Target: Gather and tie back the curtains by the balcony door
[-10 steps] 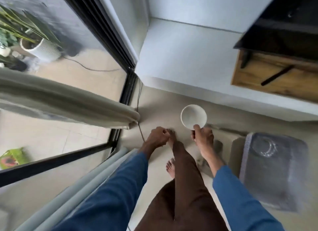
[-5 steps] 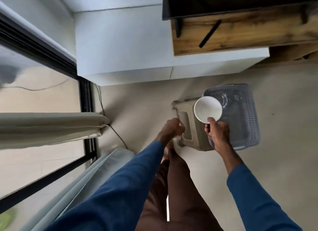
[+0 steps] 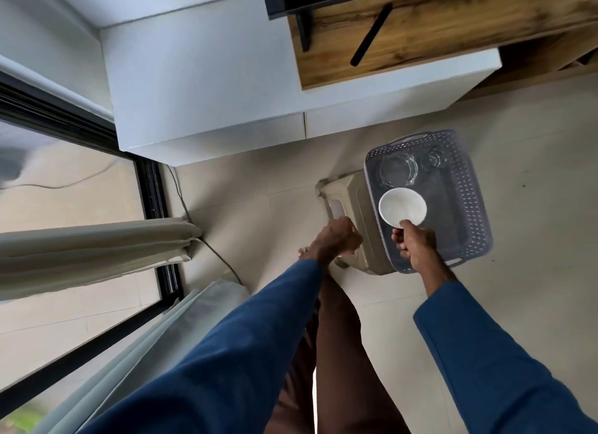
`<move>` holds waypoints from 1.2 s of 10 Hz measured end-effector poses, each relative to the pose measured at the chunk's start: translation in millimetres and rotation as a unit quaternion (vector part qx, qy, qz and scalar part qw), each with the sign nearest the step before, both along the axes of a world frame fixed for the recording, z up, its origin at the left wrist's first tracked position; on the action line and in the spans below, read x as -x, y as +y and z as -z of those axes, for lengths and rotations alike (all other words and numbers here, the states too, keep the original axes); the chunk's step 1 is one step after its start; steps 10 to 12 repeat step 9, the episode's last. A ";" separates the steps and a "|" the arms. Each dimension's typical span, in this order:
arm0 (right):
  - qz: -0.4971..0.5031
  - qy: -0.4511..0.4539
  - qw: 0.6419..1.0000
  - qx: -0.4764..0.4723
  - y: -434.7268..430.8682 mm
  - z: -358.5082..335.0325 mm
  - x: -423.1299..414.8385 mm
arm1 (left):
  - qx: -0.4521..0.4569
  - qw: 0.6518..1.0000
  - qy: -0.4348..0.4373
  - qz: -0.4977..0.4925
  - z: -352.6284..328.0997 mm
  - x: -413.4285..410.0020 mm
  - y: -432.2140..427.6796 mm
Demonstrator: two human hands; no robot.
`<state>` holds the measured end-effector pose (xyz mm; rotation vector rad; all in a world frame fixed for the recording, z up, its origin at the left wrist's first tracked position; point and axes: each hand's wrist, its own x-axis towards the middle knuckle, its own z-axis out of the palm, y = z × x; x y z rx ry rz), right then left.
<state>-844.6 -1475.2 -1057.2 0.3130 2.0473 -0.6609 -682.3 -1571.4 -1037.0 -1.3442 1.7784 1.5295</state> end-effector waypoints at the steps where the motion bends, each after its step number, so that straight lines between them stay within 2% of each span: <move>1: -0.015 -0.037 0.999 -0.014 1.3 20.9 4.0 | -0.005 1.000 -0.010 -0.004 8.0 -4.8 3.8; 5: -0.018 -0.115 0.993 0.004 1.4 39.2 16.4 | -0.030 0.997 -0.047 -0.062 7.5 -23.9 10.0; 8: -0.024 -0.091 0.996 -0.003 10.9 28.7 10.1 | -0.025 0.995 -0.046 -0.088 -6.7 -37.4 13.3; 9: -0.064 -0.065 0.996 0.000 2.6 16.7 4.1 | -0.007 0.995 -0.054 -0.084 -14.1 -45.1 9.4; 12: -0.064 -0.065 0.996 0.000 2.6 16.7 4.1 | -0.007 0.995 -0.054 -0.084 -14.1 -45.1 9.4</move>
